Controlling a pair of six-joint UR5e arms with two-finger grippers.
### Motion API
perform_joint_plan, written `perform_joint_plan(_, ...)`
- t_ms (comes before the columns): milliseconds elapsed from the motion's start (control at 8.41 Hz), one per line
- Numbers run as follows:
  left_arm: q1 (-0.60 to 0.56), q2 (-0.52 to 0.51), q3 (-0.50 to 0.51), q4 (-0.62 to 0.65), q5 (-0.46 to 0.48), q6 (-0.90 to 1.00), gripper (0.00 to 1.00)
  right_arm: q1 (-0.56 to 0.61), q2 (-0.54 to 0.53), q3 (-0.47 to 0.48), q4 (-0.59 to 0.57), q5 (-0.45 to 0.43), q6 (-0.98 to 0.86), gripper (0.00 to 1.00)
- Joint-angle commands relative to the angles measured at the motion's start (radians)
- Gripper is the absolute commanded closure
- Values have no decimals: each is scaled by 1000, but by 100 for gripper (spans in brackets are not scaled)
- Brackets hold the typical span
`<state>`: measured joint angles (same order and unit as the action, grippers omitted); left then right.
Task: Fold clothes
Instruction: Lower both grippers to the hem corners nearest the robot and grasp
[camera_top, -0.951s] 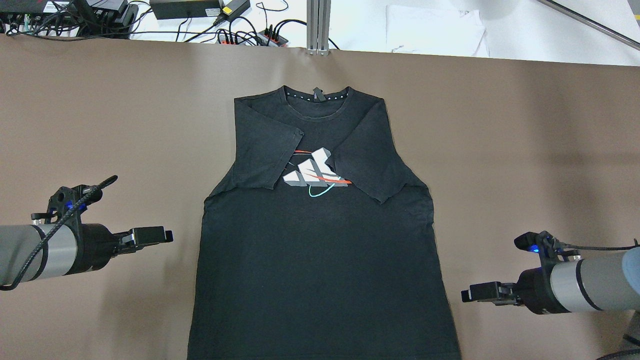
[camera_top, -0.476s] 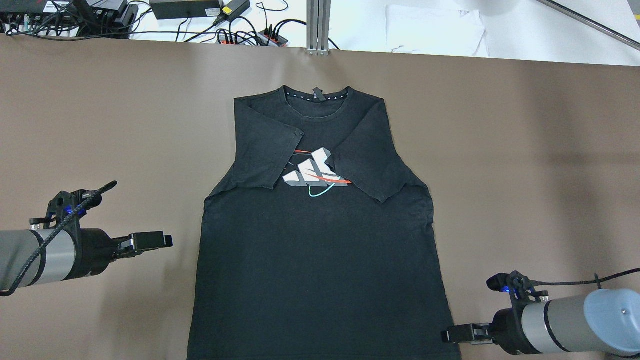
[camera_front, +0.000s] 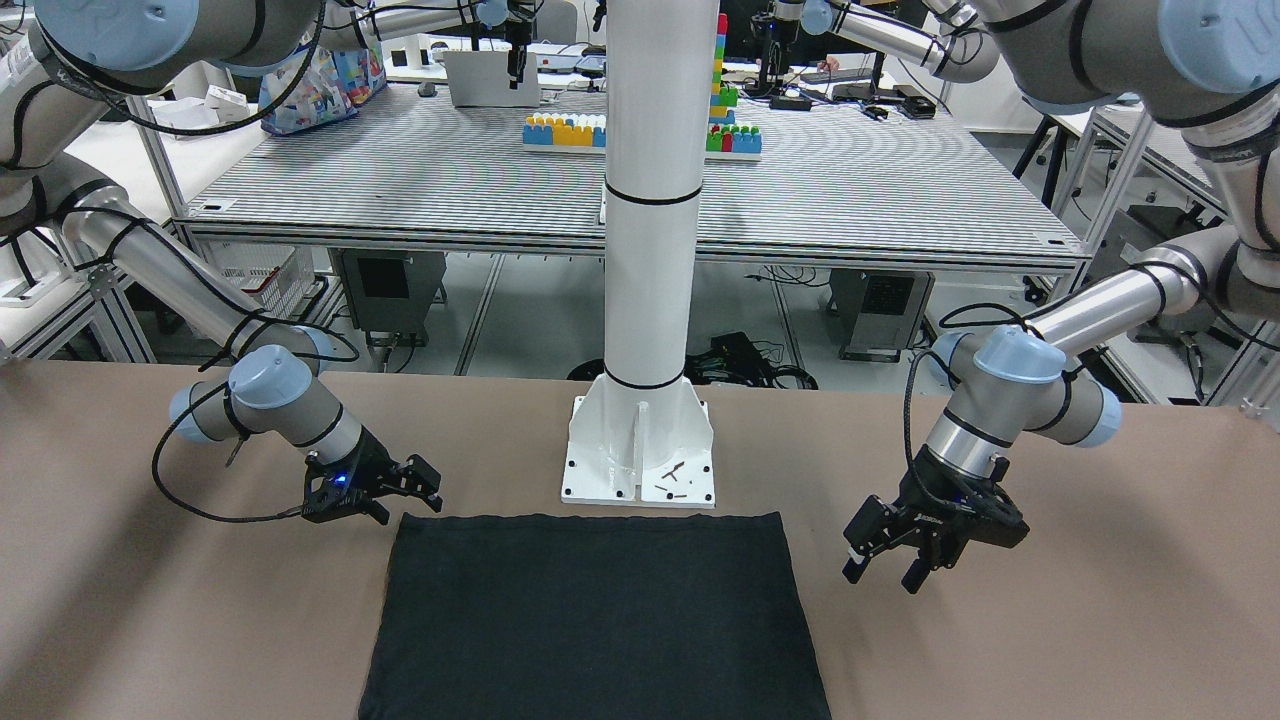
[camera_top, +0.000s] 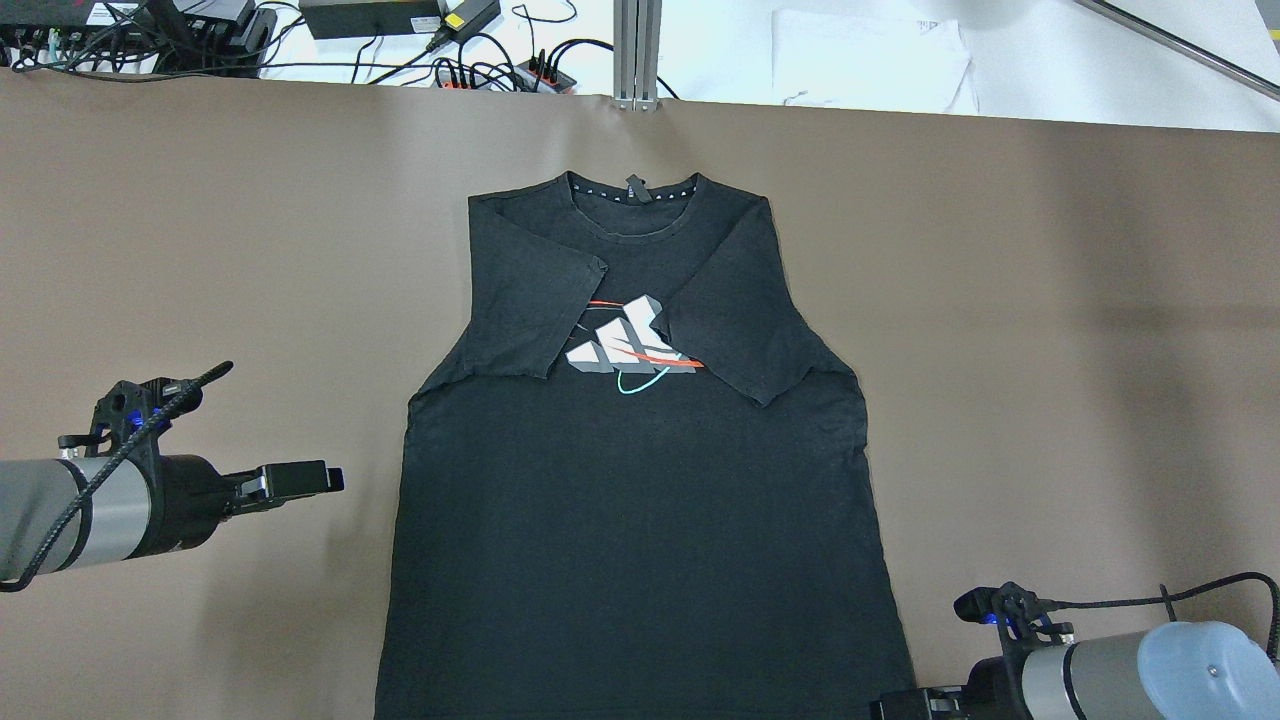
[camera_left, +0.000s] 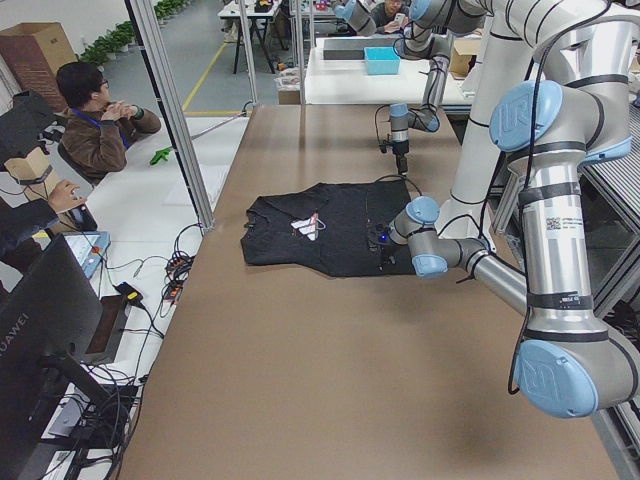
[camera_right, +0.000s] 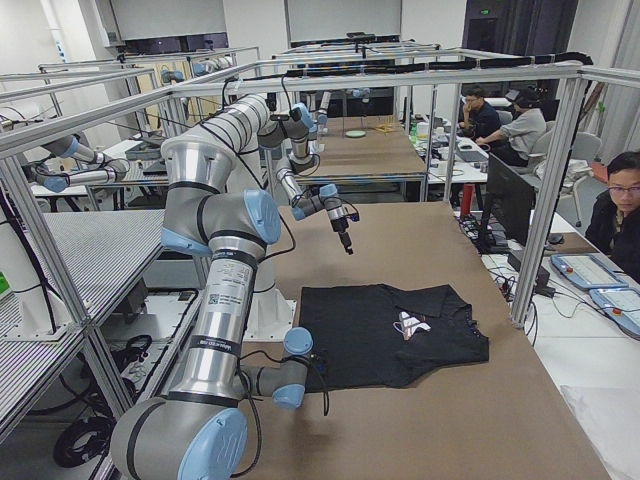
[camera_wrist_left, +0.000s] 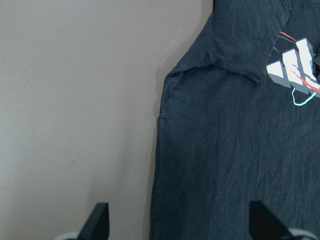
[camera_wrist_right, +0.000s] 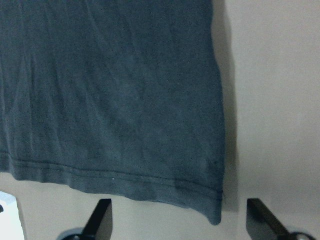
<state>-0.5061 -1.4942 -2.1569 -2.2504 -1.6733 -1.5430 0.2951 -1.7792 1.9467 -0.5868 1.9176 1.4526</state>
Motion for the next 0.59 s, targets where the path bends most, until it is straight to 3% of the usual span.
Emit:
perform_joint_plan(0, 0, 0, 2, 0, 1, 3, 1, -13, 3, -14, 2, -5, 2, 6)
perform_joint_plan(119, 0, 2, 3, 0, 1, 4, 1, -14, 7, -20, 1, -6, 2, 11)
perform_joint_plan(238, 0, 0, 5, 2, 1, 6, 1, -14, 10, -38, 1, -12, 2, 23)
perform_joint_plan(357, 0, 0, 8, 0, 6, 7, 1, -14, 14, -41, 1, -15, 2, 39)
perform_joint_plan(476, 1, 0, 11, 2, 7, 7, 1, -14, 14, -41, 2, -15, 2, 61)
